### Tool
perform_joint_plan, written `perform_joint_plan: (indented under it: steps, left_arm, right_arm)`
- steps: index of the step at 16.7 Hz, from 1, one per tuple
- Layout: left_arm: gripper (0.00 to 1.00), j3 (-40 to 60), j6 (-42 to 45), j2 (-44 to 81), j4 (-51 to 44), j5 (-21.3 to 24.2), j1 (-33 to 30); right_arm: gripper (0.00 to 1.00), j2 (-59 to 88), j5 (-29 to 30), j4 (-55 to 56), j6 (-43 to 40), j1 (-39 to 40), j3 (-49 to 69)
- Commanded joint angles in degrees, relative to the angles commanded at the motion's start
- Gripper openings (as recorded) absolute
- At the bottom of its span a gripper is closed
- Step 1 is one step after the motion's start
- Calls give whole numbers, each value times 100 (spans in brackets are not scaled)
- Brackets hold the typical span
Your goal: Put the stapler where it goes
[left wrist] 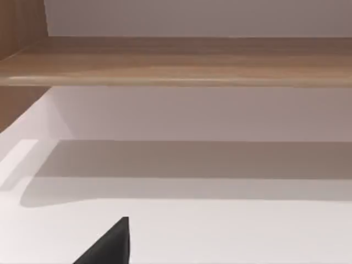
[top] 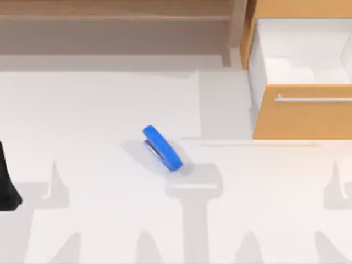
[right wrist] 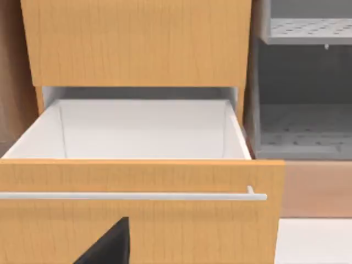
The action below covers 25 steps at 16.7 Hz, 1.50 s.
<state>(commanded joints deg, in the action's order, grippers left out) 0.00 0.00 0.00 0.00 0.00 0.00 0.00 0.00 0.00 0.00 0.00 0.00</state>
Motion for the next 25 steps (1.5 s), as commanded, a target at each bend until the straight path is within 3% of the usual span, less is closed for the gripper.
perform_joint_plan:
  steps: [5, 10, 25]
  left_arm:
    - [100, 0, 0, 0, 0, 0, 0]
    - [100, 0, 0, 0, 0, 0, 0]
    - [100, 0, 0, 0, 0, 0, 0]
  right_arm:
    - [100, 302, -45, -194, 30, 134, 301]
    - [100, 1930, -212, -1239, 172, 771, 1791]
    - [100, 11219, -221, -6965, 506, 3311, 9297]
